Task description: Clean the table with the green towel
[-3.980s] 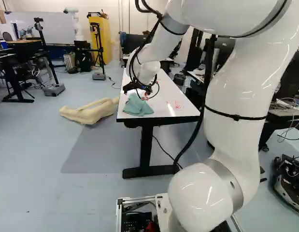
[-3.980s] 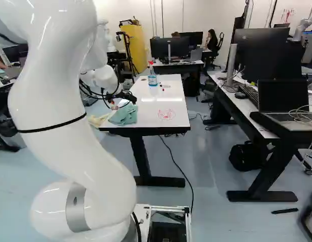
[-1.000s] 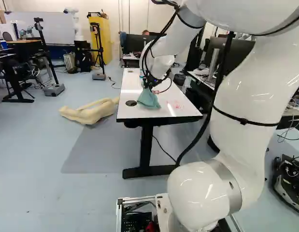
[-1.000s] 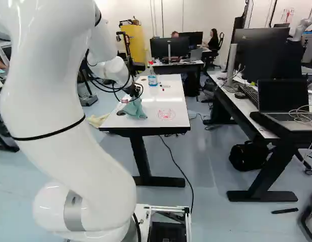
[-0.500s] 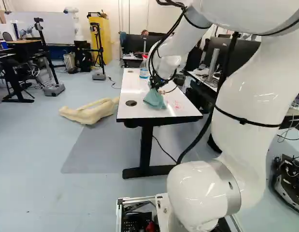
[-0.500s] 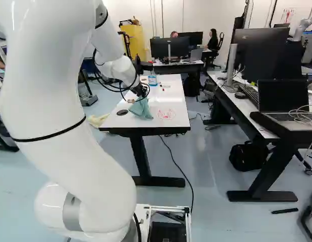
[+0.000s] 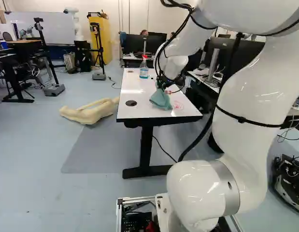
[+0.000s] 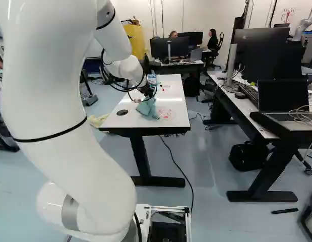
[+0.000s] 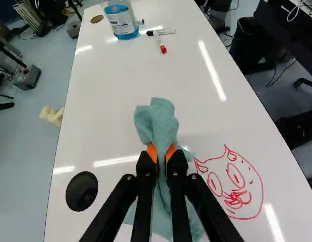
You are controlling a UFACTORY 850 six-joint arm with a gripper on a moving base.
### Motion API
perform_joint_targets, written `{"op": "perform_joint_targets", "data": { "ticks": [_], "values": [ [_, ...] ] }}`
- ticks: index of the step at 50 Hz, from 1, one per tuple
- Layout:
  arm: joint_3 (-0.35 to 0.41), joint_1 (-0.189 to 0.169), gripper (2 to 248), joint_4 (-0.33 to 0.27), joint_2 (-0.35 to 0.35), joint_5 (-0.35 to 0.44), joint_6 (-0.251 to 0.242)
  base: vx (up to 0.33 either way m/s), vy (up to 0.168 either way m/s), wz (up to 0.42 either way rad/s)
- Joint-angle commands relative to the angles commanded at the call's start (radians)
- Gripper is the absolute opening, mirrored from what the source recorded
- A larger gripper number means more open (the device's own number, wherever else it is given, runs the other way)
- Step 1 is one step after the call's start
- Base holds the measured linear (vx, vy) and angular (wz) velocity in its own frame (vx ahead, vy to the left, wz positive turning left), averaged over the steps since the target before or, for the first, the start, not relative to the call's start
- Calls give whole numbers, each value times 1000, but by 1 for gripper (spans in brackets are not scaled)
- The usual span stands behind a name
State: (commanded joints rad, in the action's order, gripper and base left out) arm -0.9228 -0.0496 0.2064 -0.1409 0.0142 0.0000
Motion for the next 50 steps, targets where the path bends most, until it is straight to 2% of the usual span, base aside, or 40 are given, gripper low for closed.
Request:
{"op": "perform_joint_targets", "data": {
  "ticks": [50],
  "values": [
    [-31, -147, 38, 0, -28, 0, 0, 0, 0, 0]
  ]
}}
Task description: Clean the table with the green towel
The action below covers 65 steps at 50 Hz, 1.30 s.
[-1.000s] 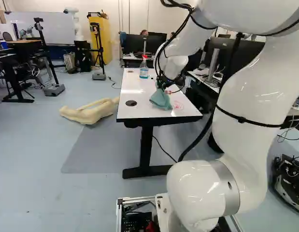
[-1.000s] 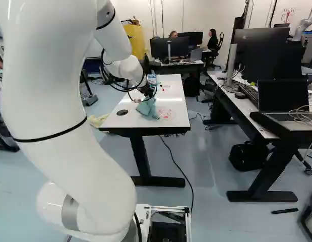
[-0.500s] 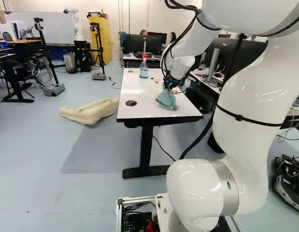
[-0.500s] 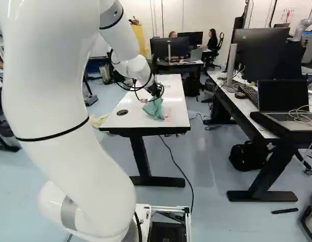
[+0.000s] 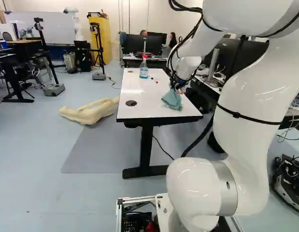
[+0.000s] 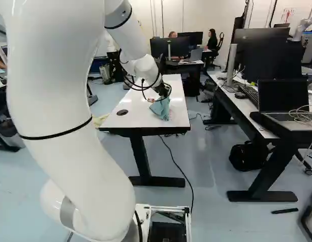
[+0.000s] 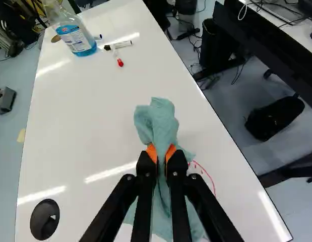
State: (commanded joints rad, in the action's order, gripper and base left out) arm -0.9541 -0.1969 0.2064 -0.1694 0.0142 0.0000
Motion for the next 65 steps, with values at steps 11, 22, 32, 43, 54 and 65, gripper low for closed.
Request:
{"op": "perform_joint_targets", "data": {
  "ticks": [11, 22, 32, 43, 54, 65],
  "values": [
    [0, 0, 38, 0, 0, 0, 0, 0, 0, 0],
    [-2, 11, 38, 0, -2, 0, 0, 0, 0, 0],
    [-3, 11, 38, 0, -15, 0, 0, 0, 0, 0],
    [-6, 11, 38, 0, -41, 0, 0, 0, 0, 0],
    [-10, 11, 38, 0, -69, 0, 0, 0, 0, 0],
    [-14, 11, 38, 0, -98, 0, 0, 0, 0, 0]
  ]
}}
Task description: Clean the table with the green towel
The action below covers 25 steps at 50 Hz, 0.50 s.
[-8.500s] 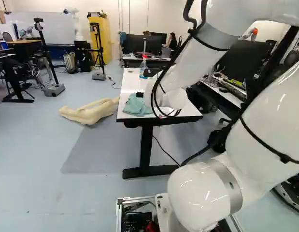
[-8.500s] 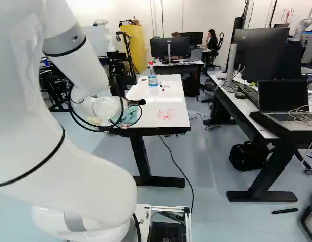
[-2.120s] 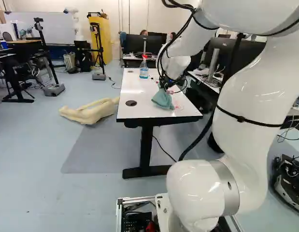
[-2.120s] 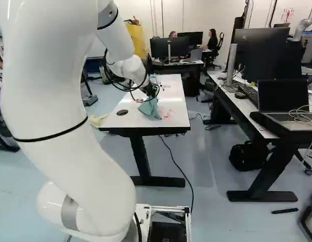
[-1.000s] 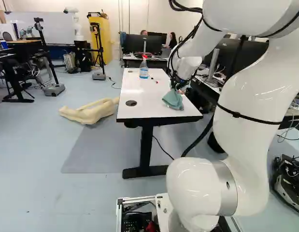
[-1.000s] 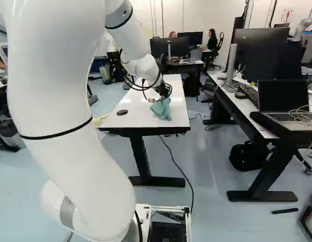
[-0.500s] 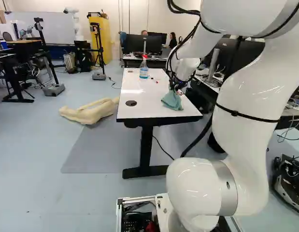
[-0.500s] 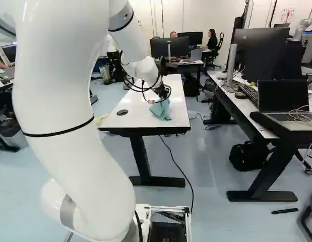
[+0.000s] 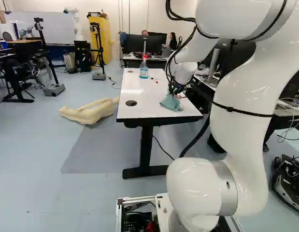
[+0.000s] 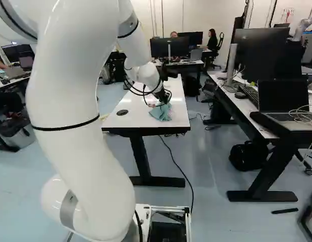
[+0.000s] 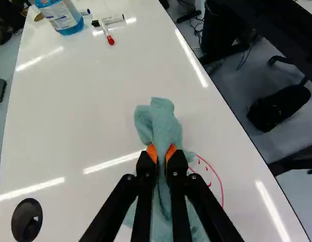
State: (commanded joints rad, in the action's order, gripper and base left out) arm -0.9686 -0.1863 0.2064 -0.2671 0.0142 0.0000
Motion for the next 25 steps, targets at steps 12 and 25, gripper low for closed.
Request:
{"op": "perform_joint_targets", "data": {
  "ticks": [12, 25],
  "values": [
    [-7, 0, 38, 0, -33, 0, 0, 0, 0, 0],
    [-7, 0, 38, 0, -33, -14, 0, 0, 0, 0]
  ]
}}
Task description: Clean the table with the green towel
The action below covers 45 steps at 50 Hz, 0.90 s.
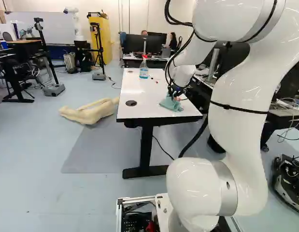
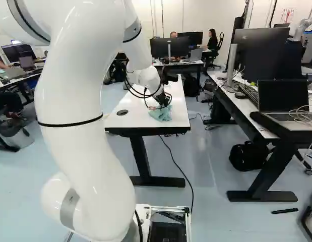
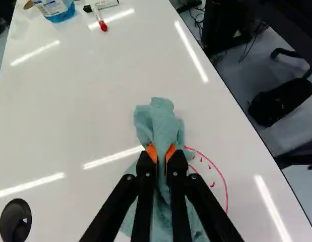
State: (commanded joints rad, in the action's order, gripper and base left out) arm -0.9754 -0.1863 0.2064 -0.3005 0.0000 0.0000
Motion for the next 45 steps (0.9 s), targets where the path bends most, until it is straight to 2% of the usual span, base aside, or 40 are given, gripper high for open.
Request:
{"op": "perform_joint_targets", "data": {
  "ticks": [16, 45],
  "values": [
    [0, 0, 38, 0, 0, -43, 0, 0, 0, 0],
    [1, 4, 38, 0, 1, -43, 0, 0, 0, 0]
  ]
}}
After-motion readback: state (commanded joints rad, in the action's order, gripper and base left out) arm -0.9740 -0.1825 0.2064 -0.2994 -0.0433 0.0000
